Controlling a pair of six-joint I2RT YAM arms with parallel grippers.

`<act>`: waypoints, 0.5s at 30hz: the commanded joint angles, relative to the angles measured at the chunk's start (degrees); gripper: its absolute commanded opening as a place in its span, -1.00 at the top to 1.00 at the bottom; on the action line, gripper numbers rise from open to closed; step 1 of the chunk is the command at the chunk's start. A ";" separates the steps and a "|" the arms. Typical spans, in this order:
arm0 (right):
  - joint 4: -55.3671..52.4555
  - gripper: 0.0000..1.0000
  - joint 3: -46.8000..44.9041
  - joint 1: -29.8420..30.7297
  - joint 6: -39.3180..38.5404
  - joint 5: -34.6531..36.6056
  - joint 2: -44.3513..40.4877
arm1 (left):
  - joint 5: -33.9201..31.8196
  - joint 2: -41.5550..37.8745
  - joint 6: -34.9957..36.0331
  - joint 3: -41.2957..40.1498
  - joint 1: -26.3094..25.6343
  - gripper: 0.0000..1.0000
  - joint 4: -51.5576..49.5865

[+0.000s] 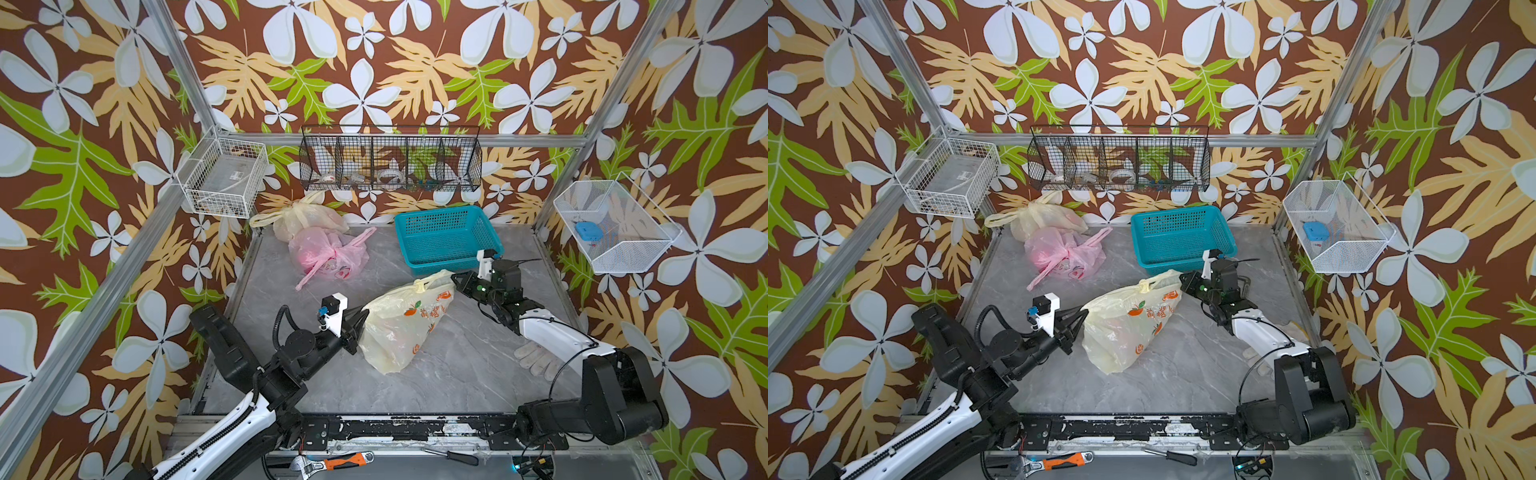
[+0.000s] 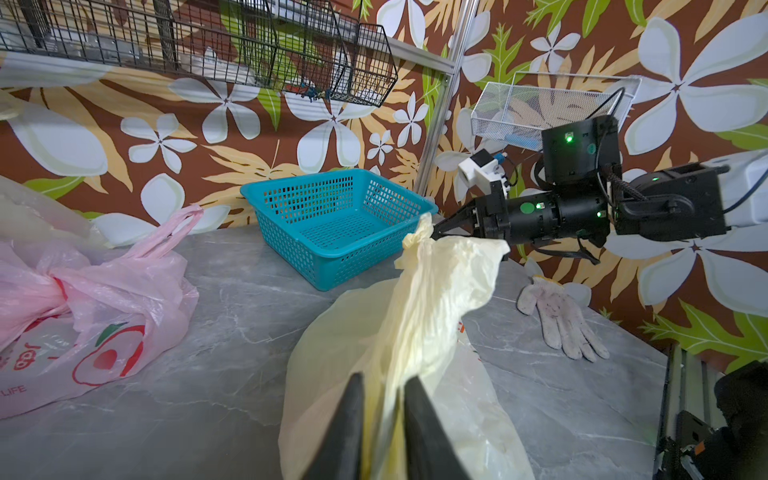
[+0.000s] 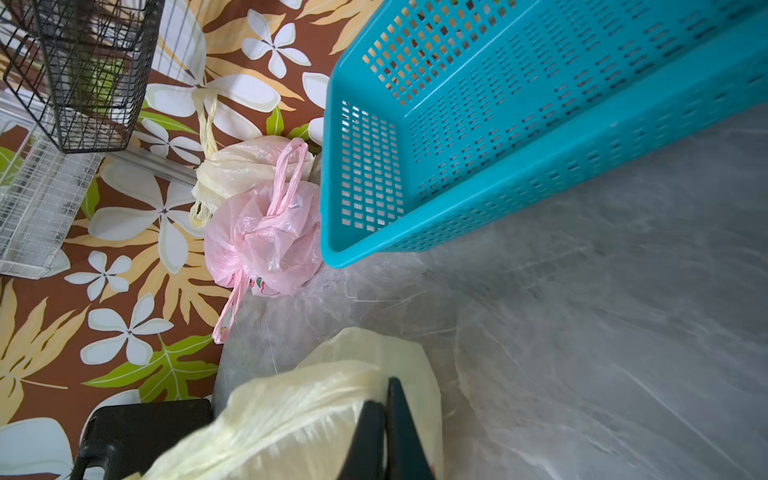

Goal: Untie the knot of a plastic bag & take out the apple
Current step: Untie the plastic bag at the center of the board.

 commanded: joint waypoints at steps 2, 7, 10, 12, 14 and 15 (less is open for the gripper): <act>-4.33 1.00 5.20 4.64 -8.44 4.72 -0.07 | 1.31 2.98 -0.39 3.98 0.18 -0.51 -2.63; -6.16 1.00 7.05 6.41 -11.14 5.91 -0.26 | 5.27 12.92 3.04 16.69 0.12 -0.65 -15.41; -7.69 1.00 7.93 7.56 -12.74 7.08 -0.45 | 8.98 17.14 4.20 21.67 -0.05 -0.66 -19.28; -8.64 1.00 8.46 8.34 -13.96 8.08 -0.67 | 9.59 19.20 3.57 23.29 -0.55 -0.67 -19.97; -9.01 1.00 8.60 8.91 -14.62 8.93 -1.03 | 9.28 21.61 3.29 24.59 -1.17 -0.67 -20.70; -9.01 1.00 8.56 9.15 -14.80 9.45 -1.21 | 8.08 23.01 2.86 25.34 -1.68 -0.67 -21.13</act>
